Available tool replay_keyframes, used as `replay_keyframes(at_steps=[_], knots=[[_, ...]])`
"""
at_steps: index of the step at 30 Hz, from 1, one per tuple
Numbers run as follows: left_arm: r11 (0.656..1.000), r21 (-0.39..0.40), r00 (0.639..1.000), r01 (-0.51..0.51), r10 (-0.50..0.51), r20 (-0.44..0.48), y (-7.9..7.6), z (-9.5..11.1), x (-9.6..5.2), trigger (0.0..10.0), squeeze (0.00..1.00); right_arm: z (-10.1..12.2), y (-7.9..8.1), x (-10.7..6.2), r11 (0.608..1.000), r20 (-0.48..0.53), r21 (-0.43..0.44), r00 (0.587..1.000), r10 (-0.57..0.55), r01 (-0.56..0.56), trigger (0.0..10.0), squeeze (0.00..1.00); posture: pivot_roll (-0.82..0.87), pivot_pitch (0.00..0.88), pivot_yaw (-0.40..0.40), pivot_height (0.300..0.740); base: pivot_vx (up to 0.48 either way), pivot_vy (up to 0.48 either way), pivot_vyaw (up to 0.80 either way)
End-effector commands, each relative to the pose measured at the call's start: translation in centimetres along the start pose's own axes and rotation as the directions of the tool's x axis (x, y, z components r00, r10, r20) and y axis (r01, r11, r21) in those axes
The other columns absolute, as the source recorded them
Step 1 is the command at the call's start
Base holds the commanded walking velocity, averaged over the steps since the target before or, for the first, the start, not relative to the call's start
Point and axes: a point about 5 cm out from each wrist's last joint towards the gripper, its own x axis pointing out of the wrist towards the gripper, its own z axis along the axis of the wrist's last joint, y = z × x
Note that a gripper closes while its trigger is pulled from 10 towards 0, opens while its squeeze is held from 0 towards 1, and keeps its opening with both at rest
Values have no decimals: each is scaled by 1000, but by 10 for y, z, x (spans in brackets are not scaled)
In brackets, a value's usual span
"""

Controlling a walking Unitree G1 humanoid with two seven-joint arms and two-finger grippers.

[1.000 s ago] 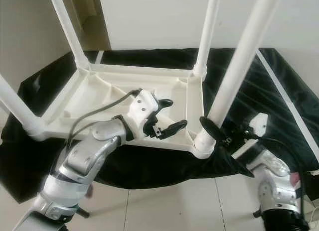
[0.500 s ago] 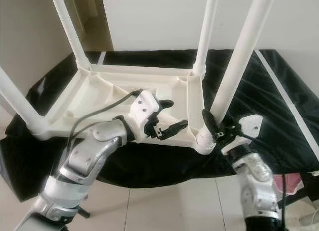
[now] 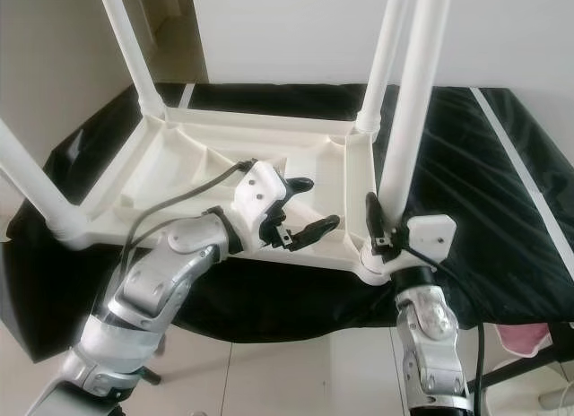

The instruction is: Building children table

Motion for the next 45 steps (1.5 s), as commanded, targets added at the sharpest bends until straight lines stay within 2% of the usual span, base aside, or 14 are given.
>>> replay_keyframes(at_steps=[1, 4, 10, 12, 16, 20, 24, 27, 31, 38, 39, 45], knots=[[1000, 0, 1000, 18, -18, 7, -2, 2, 0, 10000, 0, -30, 2, -20, 1000, -164, 11, 986, 4, -3, 10000, 0, -41, 48, 19, 740, 0, 0, 0], [1000, 1, 1000, 16, -16, 7, -1, 2, -1, 10000, 0, -28, 3, -30, 1000, -122, -7, 992, 11, -12, 10000, 0, -43, 48, 22, 740, 0, 0, 0], [1000, 2, 1000, 14, -14, 7, 0, 3, -2, 10000, 0, -21, -1, -41, 986, -47, -160, 998, -48, 40, 10000, 0, -45, 53, 29, 740, 0, 0, 0], [1000, 3, 1000, 14, -14, 7, 0, 3, -2, 10000, 0, -22, 0, -44, 986, -51, -161, 998, -48, 39, 10000, 0, -45, 54, 28, 740, 0, 0, 0], [1000, 3, 1000, 15, -15, 6, 1, 3, -2, 10000, 0, -26, -1, -50, 986, -67, -153, 995, -74, 63, 10000, 0, -48, 58, 34, 740, 0, 0, 0], [1000, 6, 1000, 17, -17, 6, 2, 3, -2, 10000, 0, -32, -3, -55, 990, -84, -108, 991, -105, 95, 10000, 0, -49, 59, 38, 740, 0, 0, 0], [1000, 7, 1000, 17, -17, 6, 2, 3, -2, 10000, 0, -33, -4, -55, 990, -89, -90, 989, -120, 112, 10000, 0, -48, 58, 38, 740, 0, 0, 0], [1000, 8, 1000, 19, -19, 6, 2, 4, -1, 10000, 0, -36, -5, -54, 990, -111, -45, 984, -138, 134, 10000, 0, -49, 58, 41, 740, 0, 0, 0], [1000, 8, 1000, 23, -23, 6, 1, 4, -1, 10000, 0, -38, -9, -44, 984, -179, -5, 968, -175, 177, 10000, 0, -50, 62, 42, 740, 0, 0, 0], [1000, 7, 1000, 24, -24, 5, 1, 4, -1, 10000, 0, -35, -12, -35, 977, -213, 33, 956, -201, 212, 10000, 0, -50, 63, 40, 740, 0, 0, 0], [1000, 6, 1000, 24, -24, 6, 1, 4, -1, 10000, 0, -34, -13, -32, 971, -225, 61, 951, -211, 230, 10000, 0, -49, 62, 36, 740, 0, 0, 0], [1000, 3, 1000, 18, -18, 6, 0, 4, -1, 10000, 0, -35, -12, -28, 970, -269, 48, 939, -215, 236, 10000, 0, -48, 66, 31, 740, 0, 0, 0]])
